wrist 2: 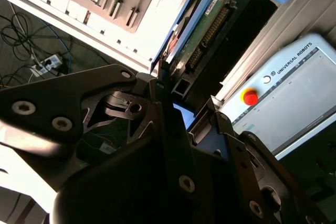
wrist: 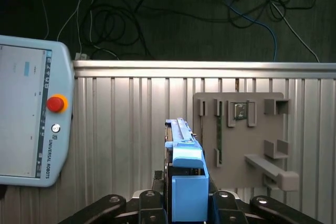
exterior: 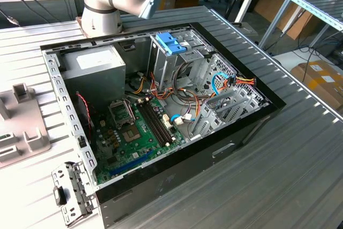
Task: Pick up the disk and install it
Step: 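Pick up the disk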
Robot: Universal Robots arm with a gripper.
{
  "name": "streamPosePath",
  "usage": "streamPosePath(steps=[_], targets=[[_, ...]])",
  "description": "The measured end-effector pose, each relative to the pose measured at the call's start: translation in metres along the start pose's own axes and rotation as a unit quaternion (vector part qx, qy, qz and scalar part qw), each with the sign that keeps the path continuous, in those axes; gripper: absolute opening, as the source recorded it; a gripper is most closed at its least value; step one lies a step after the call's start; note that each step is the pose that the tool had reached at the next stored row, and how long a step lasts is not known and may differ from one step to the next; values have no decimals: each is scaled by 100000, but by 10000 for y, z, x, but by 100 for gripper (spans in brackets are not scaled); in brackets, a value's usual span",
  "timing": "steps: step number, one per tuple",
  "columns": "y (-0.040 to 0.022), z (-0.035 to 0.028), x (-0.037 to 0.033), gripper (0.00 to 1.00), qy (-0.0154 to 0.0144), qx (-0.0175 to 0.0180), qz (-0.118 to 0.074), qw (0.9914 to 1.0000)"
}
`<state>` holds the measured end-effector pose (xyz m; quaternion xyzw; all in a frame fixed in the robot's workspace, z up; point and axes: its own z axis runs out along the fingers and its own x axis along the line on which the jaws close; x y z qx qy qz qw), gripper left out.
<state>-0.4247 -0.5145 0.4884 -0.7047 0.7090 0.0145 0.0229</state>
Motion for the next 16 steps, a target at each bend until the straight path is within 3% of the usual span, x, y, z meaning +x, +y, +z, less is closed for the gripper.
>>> streamPosePath(steps=[16], targets=[[-111, 6, 9, 37, 17, 5, -2, 100000]])
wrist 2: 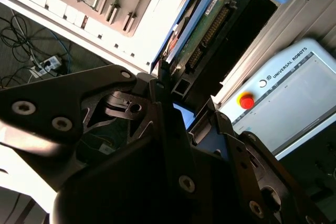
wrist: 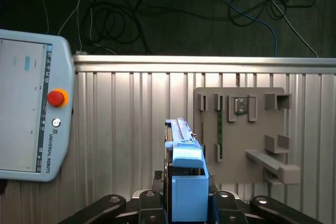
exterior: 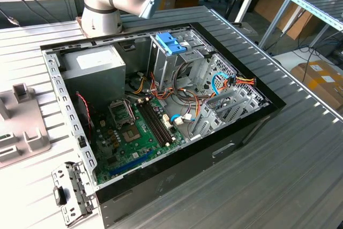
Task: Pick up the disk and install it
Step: 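Pick up the disk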
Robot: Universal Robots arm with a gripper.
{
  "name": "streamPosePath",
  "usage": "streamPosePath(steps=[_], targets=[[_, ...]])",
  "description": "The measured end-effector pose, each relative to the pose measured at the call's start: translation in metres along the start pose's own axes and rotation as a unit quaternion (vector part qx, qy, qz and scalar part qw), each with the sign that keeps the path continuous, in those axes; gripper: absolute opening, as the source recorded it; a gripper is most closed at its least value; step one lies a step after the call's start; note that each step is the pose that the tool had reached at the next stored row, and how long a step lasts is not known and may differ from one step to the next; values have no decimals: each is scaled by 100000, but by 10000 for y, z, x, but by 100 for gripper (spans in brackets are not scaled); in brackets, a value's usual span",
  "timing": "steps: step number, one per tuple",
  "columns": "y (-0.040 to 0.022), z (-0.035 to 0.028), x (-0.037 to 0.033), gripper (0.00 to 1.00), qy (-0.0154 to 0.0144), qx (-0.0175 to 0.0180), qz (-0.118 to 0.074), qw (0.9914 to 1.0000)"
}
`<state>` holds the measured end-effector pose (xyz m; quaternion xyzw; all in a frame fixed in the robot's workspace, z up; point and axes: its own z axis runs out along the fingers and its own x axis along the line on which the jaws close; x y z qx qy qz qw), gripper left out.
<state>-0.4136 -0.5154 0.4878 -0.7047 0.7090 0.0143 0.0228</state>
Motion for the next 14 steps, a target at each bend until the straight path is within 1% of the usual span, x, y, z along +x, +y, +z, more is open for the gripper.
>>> streamPosePath(steps=[6, 14], targets=[[-54, 2, 5, 37, 6, 0, 0, 100000], [-108, 4, 10, 37, 11, -2, 2, 100000]])
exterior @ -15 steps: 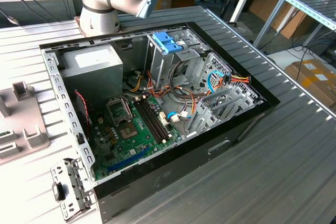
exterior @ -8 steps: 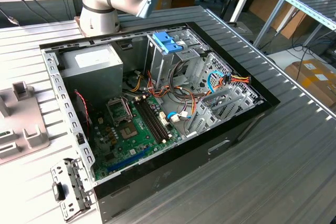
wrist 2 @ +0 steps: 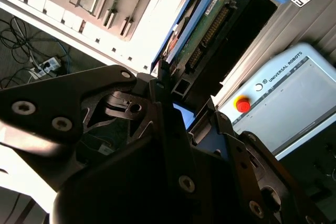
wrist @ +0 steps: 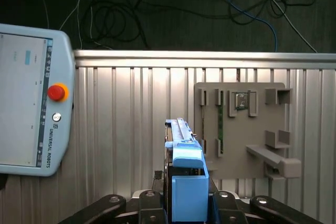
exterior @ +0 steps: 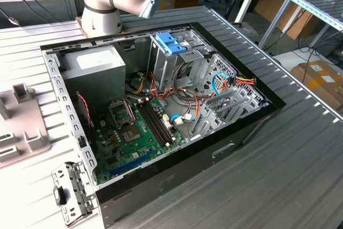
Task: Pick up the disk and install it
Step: 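Pick up the disk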
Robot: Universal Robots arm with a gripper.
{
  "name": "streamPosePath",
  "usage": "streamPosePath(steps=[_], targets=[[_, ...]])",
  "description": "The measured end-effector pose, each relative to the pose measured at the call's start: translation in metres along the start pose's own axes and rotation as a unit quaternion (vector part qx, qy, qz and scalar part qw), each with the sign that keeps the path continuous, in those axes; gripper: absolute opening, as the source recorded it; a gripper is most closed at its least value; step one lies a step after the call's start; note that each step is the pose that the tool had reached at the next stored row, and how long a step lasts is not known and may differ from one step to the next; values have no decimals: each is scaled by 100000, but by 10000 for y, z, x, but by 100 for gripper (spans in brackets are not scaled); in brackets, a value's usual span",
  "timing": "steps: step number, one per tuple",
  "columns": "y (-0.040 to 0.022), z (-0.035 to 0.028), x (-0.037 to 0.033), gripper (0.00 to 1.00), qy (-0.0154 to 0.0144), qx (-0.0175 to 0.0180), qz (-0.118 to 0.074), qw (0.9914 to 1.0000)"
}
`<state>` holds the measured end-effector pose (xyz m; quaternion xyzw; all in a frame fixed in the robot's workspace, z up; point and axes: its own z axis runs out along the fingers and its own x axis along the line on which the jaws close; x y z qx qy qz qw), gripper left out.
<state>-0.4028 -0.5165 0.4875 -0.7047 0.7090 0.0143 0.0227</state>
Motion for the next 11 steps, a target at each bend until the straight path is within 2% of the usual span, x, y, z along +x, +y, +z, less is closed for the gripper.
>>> streamPosePath(steps=[11], targets=[[-80, 3, 9, 37, 1, 1, -2, 100000]])
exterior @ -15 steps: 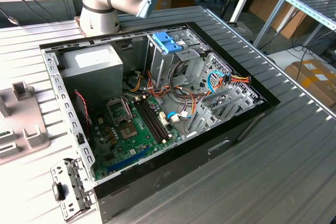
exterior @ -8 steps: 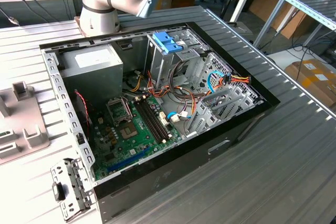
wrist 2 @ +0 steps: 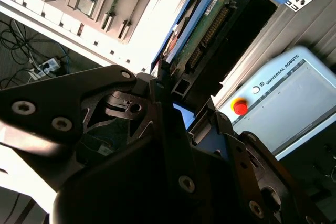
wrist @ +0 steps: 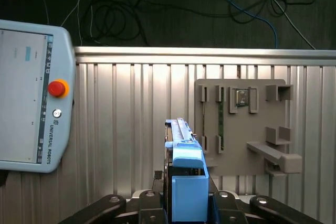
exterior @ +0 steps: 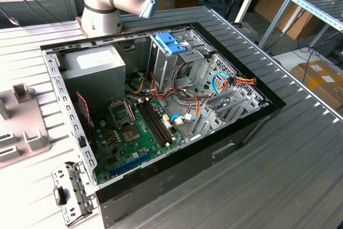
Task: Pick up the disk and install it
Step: 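Pick up the disk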
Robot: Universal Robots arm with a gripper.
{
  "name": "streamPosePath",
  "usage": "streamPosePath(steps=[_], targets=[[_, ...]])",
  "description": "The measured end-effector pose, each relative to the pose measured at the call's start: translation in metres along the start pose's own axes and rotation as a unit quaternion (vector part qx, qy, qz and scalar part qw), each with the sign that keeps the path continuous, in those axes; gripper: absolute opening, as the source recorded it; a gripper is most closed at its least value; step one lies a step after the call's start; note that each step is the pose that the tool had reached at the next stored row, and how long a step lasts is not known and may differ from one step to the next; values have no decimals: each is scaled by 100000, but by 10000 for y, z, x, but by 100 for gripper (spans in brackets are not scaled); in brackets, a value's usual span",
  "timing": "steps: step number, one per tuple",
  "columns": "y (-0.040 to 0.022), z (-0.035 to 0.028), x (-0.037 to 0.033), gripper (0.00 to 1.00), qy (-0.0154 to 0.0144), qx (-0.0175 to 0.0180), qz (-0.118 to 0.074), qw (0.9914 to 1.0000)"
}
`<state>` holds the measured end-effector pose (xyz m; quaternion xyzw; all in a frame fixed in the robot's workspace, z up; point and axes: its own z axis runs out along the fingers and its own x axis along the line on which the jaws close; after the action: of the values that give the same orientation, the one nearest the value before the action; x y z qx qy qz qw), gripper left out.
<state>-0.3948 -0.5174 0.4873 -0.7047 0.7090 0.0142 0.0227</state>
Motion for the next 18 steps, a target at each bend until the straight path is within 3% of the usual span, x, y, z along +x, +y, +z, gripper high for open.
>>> streamPosePath(steps=[18], targets=[[-146, 6, 11, 37, 2, -1, 0, 100000]])
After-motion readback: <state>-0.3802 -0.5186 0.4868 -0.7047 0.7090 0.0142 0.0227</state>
